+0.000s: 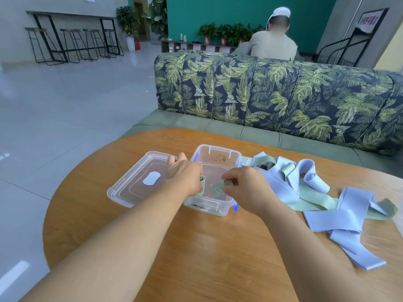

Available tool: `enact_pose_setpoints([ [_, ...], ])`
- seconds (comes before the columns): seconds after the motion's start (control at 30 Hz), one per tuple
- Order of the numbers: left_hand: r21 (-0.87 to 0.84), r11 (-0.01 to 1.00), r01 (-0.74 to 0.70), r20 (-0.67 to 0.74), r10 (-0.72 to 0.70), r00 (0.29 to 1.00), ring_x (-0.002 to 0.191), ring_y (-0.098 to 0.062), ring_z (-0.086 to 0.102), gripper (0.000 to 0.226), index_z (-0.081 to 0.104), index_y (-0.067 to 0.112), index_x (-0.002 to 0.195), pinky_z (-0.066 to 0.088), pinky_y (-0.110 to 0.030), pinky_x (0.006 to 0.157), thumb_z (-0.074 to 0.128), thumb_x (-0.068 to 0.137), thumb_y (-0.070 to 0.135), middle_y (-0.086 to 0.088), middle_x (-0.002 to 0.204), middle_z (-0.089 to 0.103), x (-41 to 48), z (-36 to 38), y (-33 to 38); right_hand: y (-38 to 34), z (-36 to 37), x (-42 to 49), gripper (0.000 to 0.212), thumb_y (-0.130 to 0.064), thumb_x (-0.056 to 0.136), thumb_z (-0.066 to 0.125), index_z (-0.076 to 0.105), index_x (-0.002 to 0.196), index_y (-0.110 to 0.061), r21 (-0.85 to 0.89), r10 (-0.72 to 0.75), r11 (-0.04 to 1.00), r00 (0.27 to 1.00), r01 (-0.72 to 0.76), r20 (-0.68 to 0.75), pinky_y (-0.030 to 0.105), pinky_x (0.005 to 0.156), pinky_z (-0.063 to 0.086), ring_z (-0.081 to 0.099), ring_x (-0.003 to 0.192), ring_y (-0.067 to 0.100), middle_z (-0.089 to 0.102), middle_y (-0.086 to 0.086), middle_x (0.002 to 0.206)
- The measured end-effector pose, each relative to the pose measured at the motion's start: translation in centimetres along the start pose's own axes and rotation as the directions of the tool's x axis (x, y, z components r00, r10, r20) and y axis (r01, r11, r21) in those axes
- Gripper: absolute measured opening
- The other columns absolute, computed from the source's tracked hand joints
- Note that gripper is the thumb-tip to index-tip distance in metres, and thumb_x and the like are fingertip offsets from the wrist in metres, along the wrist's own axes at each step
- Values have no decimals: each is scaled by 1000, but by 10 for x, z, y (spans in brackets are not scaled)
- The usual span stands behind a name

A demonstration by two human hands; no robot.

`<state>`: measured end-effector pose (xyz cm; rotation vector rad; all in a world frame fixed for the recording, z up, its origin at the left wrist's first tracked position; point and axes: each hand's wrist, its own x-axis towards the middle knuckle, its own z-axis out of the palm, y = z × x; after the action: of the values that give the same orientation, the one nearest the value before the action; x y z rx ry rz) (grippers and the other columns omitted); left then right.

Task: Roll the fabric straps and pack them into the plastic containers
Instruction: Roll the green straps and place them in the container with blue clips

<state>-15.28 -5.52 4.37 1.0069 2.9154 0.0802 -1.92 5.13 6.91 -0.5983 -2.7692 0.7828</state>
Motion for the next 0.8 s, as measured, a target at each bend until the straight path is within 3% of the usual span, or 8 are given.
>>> enact_pose_setpoints([
  [0.07,-20,1000,-17,-50,16,999,102,-23,33,5,63,28,83,23,-32,78,63,83,23,0,97,52,3,0,-2,0,2,3,22,-7,83,58,72,101,-9,-27,-2,1000,1000,3,21,43,80,54,63,90,29,71,10,93],
  [0.13,-174,985,0,-100,-18,995,109,-23,35,7,58,29,80,22,-31,78,61,87,28,4,97,45,1,-6,-6,-3,4,7,22,-7,82,58,71,100,-10,-63,-9,998,998,13,54,41,79,54,62,89,29,70,8,91],
  [0.27,-496,868,-37,-191,-67,979,97,-25,47,6,56,24,95,43,-37,86,58,91,20,5,86,43,-3,-27,-20,-14,10,14,29,-9,83,60,71,109,-17,-104,-49,993,993,60,112,33,80,52,61,95,24,68,1,101],
  [0.37,-530,845,-69,-243,-73,967,87,-27,52,10,50,20,88,46,-40,78,55,91,13,-2,93,54,-6,-27,-33,-27,15,23,25,-10,83,61,72,106,-16,-114,-70,990,985,88,159,33,80,52,60,94,22,67,1,102],
  [0.47,-573,819,-35,-264,-144,954,88,-26,51,7,52,18,94,47,-40,79,51,93,11,-3,100,53,-7,-17,-40,-39,22,32,22,-14,83,68,72,104,-14,-118,-62,989,974,90,220,30,81,50,55,91,18,62,-1,94],
  [0.57,-729,683,37,-201,-266,943,90,-24,50,14,53,13,109,43,-34,75,49,96,12,-1,104,54,-6,-11,-43,-47,29,41,23,-18,81,73,72,104,-13,-109,-2,993,961,33,277,31,82,53,61,90,19,62,-3,81],
  [0.67,-860,495,126,-72,-363,929,99,-26,54,26,51,11,121,47,-36,80,51,96,16,-3,112,54,-2,-7,-48,-54,35,46,17,-15,82,69,73,96,-6,-87,55,996,939,-26,339,30,78,54,61,70,17,60,-2,61],
  [0.8,-887,427,174,-7,-389,921,102,-26,57,26,53,11,121,47,-35,76,52,96,17,-6,115,58,-1,1,-50,-61,41,50,20,-17,83,65,74,90,0,-80,59,996,932,-33,357,30,77,55,57,62,16,60,0,57],
])
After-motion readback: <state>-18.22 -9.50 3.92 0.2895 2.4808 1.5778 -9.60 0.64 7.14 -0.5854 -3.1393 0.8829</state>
